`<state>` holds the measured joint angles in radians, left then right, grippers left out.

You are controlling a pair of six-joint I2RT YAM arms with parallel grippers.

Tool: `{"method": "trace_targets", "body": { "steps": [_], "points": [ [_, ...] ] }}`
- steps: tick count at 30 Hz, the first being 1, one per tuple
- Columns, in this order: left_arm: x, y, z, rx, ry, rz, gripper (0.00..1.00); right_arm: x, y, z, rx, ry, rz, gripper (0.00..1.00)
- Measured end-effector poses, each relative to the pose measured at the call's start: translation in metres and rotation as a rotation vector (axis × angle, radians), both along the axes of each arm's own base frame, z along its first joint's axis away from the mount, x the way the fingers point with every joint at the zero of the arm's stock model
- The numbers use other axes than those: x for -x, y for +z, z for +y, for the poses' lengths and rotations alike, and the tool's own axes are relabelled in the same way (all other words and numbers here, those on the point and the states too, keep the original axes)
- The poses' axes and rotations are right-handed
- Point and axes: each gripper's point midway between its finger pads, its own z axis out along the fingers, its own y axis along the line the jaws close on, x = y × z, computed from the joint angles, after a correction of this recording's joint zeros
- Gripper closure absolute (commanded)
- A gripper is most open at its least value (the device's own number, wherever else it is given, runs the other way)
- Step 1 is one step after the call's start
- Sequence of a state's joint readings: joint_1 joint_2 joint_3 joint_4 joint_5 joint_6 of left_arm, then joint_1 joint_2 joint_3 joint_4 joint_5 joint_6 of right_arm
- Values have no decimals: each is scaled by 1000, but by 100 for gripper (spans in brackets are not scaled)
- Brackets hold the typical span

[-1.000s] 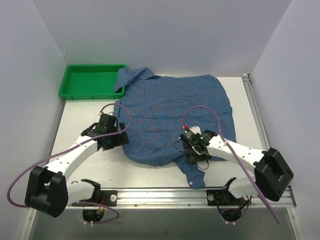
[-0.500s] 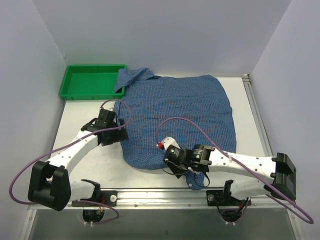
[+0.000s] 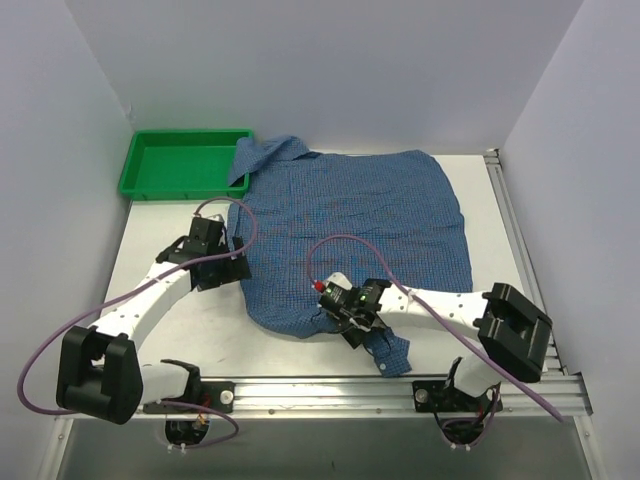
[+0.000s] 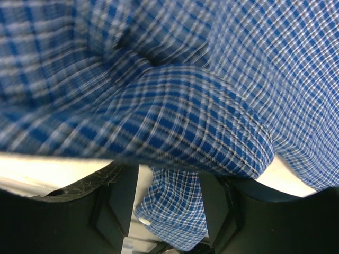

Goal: Fold and stack the long sleeve shirts
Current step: Flatten the shirt out

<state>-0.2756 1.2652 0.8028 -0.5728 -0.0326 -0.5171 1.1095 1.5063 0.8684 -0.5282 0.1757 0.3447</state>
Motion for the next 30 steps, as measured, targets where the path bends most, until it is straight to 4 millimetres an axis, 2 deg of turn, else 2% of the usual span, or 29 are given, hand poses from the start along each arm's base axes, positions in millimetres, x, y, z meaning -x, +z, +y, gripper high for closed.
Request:
{"method": "trace_targets", "body": {
  "steps": [6,8,9,12,17,20,25,27,30],
  "points": [
    [0,9,7,4,14,-39,9,-4,-18,-2,42,-4,33,57],
    [1,7,9,5,18,-34,9,-3,-21,0,50,9,52,66],
    [1,7,10,6,20,-32,9,-3,-21,3,45,12,56,80],
    [1,6,11,11,26,-29,9,-2,-23,9,35,26,77,98],
    [0,6,15,14,39,-29,9,9,-17,13,-3,48,134,100],
    [0,6,16,15,43,-29,9,21,7,22,-82,78,185,100],
    [-1,6,18,17,53,-29,9,38,91,61,-386,198,232,100],
    [-1,6,19,17,55,-28,9,48,117,70,-482,256,258,100],
    [-1,5,19,16,55,-27,9,70,135,73,-564,335,341,100]
  ]
}}
